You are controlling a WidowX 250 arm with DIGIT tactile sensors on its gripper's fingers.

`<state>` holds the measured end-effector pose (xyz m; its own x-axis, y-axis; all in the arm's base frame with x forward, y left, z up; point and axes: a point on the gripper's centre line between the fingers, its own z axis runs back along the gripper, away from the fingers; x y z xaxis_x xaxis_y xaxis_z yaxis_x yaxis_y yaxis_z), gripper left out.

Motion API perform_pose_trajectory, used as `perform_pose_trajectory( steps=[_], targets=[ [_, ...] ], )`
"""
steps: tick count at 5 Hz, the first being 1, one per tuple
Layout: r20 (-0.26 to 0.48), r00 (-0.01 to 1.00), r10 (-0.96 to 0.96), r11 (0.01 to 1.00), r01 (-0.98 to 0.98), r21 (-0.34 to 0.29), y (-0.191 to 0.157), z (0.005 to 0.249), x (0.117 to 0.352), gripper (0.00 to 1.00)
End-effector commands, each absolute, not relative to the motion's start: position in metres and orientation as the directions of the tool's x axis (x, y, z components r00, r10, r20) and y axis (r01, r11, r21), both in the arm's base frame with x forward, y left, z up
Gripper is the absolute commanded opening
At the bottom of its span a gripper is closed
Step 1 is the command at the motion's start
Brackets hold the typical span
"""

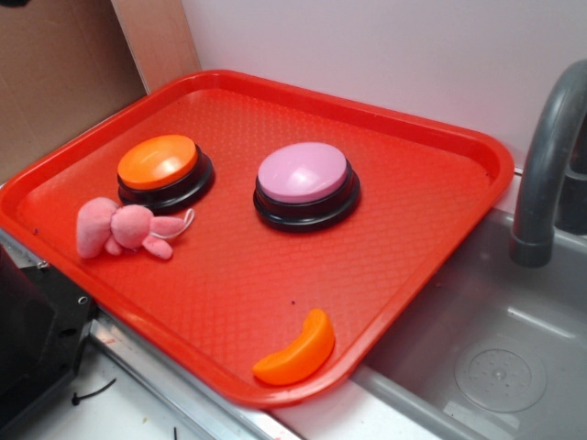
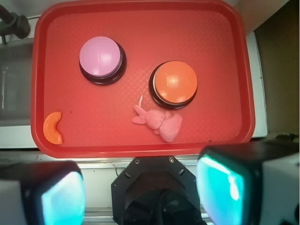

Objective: Push the pink button.

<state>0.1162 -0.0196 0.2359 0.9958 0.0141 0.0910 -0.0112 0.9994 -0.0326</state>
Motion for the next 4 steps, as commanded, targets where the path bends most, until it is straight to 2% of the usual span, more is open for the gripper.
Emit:
perform_pose_trajectory(
  steps=[1,2,3,4],
  targets=[
    [0.091,0.996,0.014,0.999,-0.011,-0.033,-0.02,0.236,0.116,1.0],
    [0.084,0.986,-0.143,0.99,0.141,0.024,-0.048,0.189,0.166,1.0],
    [0.121,0.965,-0.234,0.972,0.227,0.067,-0.059,0.151,0.215,1.0],
    [0.126,0.957,-0.262,0.965,0.255,0.069,-0.059,0.121,0.258,1.0]
  ],
)
